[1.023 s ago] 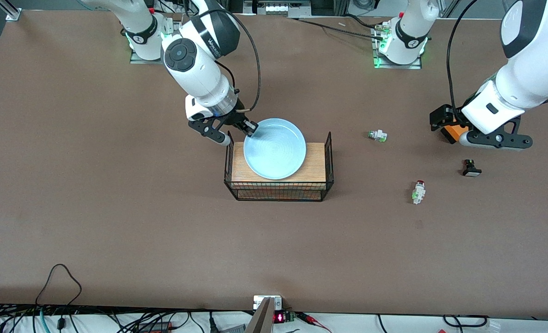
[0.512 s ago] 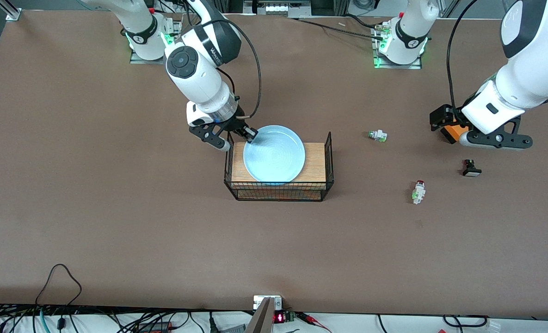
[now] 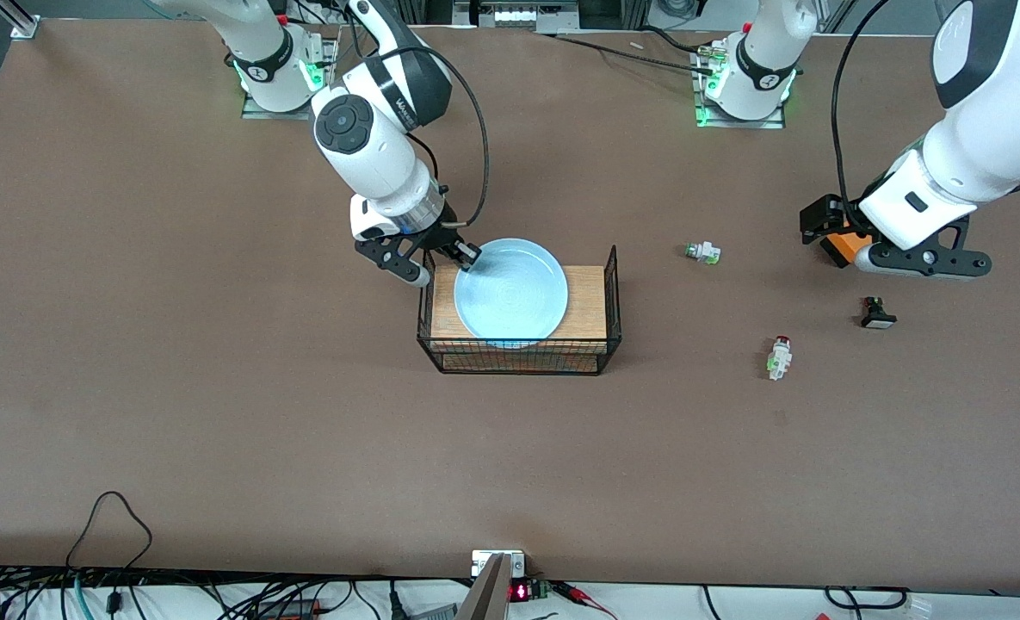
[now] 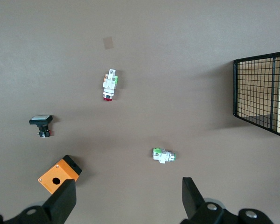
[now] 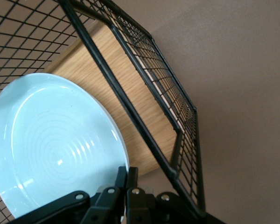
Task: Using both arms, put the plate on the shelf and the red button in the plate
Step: 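Lower the plate into the basket and open the right gripper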
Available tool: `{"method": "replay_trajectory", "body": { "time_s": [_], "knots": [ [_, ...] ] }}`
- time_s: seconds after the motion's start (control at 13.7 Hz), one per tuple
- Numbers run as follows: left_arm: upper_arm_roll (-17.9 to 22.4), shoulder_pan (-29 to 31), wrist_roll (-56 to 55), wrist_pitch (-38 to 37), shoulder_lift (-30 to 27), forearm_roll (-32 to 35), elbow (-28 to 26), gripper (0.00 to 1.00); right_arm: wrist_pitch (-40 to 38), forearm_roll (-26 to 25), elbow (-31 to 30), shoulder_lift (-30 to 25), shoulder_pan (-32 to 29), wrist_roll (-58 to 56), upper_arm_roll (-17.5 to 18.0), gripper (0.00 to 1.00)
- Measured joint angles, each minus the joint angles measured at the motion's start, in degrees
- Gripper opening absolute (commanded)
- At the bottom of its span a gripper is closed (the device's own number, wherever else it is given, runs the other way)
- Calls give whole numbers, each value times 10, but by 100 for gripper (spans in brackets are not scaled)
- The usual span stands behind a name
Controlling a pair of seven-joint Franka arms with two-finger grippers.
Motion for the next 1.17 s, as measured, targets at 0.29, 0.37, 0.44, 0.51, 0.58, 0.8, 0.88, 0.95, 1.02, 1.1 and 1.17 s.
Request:
{"method": "replay_trajectory", "body": {
  "time_s": [0.29,0.37,0.44,0.51,0.58,0.8,0.88,0.95,1.02,1.1,1.17],
  "knots": [
    [0,0,0,0,0,0,0,100,0,0,0,0,0,0,0,2],
    [0,0,0,0,0,0,0,100,0,0,0,1,0,0,0,2],
    [0,0,0,0,0,0,0,100,1,0,0,1,0,0,0,2],
    [0,0,0,0,0,0,0,100,1,0,0,2,0,0,0,5],
    [0,0,0,0,0,0,0,100,2,0,0,3,1,0,0,8],
    [0,0,0,0,0,0,0,100,5,0,0,3,2,0,0,8],
    [0,0,0,0,0,0,0,100,5,0,1,3,2,0,-1,8],
    [0,0,0,0,0,0,0,100,5,0,1,3,2,0,-1,8],
    [0,0,0,0,0,0,0,100,5,0,1,3,2,0,-1,13],
    [0,0,0,0,0,0,0,100,5,0,1,4,2,0,-1,24],
    [0,0,0,0,0,0,0,100,5,0,1,4,2,0,-1,28]
  ]
}}
